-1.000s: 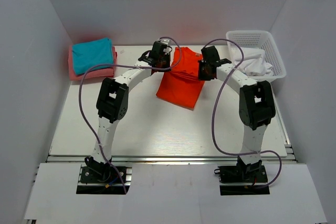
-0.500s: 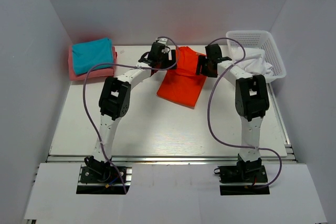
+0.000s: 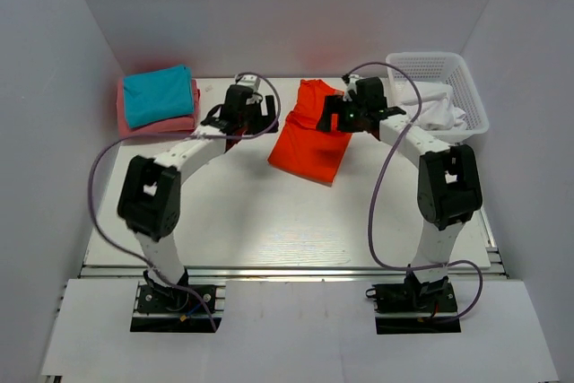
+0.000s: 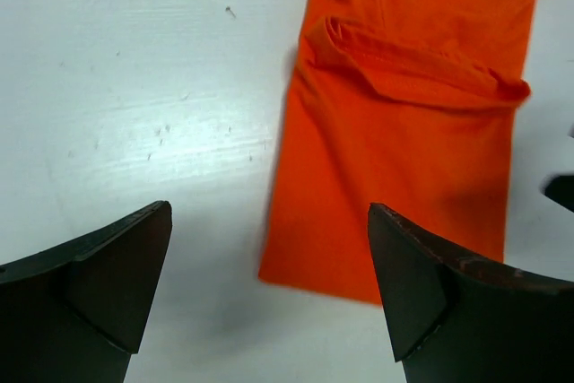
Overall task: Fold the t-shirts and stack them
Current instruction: Fold the folded rectangular tshirt in 1/3 of the way
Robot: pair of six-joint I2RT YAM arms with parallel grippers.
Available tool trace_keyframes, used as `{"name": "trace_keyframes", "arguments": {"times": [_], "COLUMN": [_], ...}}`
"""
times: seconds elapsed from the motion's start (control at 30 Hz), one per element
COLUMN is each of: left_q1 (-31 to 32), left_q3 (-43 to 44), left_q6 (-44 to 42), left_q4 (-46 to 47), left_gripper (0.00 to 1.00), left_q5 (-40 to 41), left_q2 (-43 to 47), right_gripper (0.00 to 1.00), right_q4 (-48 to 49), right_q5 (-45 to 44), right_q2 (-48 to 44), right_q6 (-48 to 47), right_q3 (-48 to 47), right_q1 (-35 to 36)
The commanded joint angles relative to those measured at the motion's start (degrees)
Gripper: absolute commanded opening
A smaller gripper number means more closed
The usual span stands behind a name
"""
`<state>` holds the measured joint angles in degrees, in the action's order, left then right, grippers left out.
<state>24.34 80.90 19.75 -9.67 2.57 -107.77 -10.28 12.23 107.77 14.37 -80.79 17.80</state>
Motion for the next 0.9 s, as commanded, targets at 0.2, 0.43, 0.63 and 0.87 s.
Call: {"name": "trace_keyframes", "arguments": {"times": [0.2,0.43,0.63,0.87], "left_q1": [0.80,0.80,0.80,0.80], "left_q3": [-25.24,-29.93,-29.93,-28.87], "left_q6": [2.05,4.07,4.07,3.54], "left_q4": [-1.75,-6.23,-7.82,-8.96], "left_gripper": [1.00,1.00,1.00,1.00], "left_q5": [0.77,3.23,4.29,5.61], "left_q2": [24.34,29.62,30.16,28.93], "right_gripper": [0.90,0.90,0.90,0.90], "right_q4": [5.80,5.54,9.49,13.10], "right_q5": [12.20,9.31,0.35,-16.97], "right_q2": [9.12,21.59,26.61,27.24], "right_q6": [-4.35,-3.39,0.48,-3.90], "right_q3": [-8.40,-21.05,-24.58,-27.74], "right_q1": [7.42,9.88,9.27,8.92]}}
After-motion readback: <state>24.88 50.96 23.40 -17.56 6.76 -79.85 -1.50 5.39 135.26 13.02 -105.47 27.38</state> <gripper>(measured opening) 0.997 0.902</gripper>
